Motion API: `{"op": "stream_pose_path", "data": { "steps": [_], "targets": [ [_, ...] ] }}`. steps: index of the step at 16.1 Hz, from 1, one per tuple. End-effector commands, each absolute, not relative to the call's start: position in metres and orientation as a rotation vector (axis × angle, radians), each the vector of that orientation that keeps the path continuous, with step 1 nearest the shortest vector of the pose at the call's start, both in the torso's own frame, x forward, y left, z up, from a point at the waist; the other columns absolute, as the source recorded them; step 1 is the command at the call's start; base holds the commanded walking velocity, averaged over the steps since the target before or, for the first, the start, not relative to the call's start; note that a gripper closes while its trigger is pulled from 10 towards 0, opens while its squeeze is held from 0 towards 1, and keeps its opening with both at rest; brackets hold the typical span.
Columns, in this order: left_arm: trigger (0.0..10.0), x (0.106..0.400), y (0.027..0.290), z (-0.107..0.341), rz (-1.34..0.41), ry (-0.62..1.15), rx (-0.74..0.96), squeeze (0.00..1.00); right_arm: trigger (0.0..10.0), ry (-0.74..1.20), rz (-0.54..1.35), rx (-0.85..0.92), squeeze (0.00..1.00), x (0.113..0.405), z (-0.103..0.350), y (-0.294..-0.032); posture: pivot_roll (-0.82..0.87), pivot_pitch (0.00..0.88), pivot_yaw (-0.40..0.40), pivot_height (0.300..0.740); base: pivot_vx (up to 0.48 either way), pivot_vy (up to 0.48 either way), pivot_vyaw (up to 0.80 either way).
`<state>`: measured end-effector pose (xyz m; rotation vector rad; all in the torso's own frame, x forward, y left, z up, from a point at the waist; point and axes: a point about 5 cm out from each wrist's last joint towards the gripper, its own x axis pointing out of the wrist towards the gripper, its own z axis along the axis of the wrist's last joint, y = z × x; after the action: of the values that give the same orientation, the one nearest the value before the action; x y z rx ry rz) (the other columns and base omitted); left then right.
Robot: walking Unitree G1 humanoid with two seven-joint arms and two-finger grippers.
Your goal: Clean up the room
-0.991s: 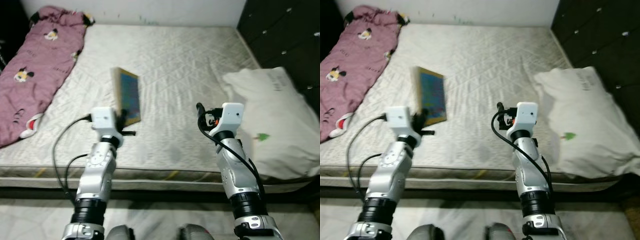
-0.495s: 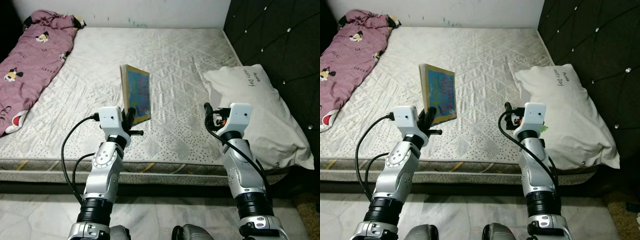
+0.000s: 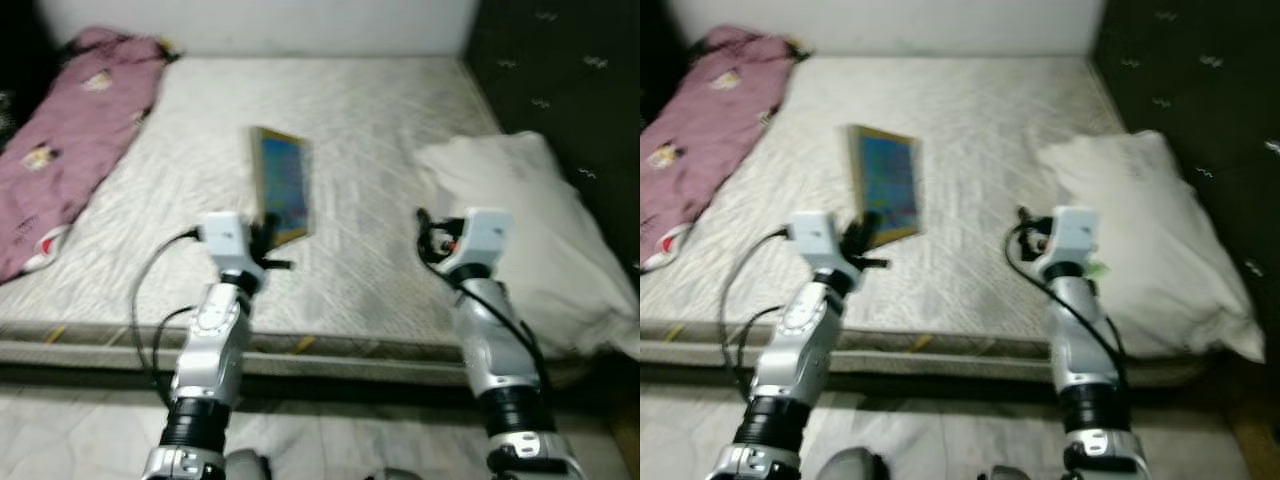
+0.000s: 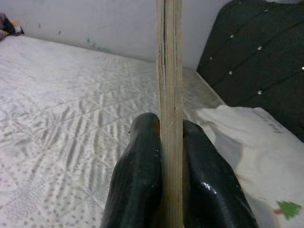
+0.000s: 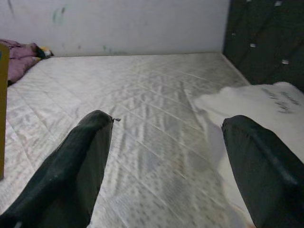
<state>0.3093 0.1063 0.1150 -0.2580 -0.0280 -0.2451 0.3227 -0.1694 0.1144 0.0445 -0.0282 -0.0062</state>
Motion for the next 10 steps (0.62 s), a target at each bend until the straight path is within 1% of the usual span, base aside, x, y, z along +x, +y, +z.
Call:
{"op": "stream_pose_path", "data": {
  "steps": [1,2,5,10],
  "targets": [
    [10.0,0.3134,0.1198,0.1268,-0.208,-0.083,-0.247,0.0,10.0,-0.042,0.027,0.053,0.0,0.3245,0.1178,-0.1575,-0.05,0.041,0.019,0.74,0.364,0.0,0.0],
    [10.0,0.3133,0.1197,0.1261,-0.204,-0.076,-0.25,0.0,10.0,-0.042,0.028,0.052,0.0,0.3243,0.1177,-0.1575,-0.04,0.041,0.018,0.74,0.304,0.0,0.0],
    [10.0,0.3138,0.121,0.1253,-0.169,-0.075,-0.247,0.0,10.0,-0.041,0.027,0.049,0.0,0.3237,0.117,-0.1577,-0.04,0.041,0.019,0.74,0.0,0.0,0.0],
    [10.0,0.3147,0.1211,0.1253,-0.167,-0.069,-0.241,0.0,10.0,-0.04,0.023,0.049,0.0,0.3243,0.1165,-0.1589,-0.04,0.044,0.02,0.74,0.0,0.0,0.0]
  ]
}}
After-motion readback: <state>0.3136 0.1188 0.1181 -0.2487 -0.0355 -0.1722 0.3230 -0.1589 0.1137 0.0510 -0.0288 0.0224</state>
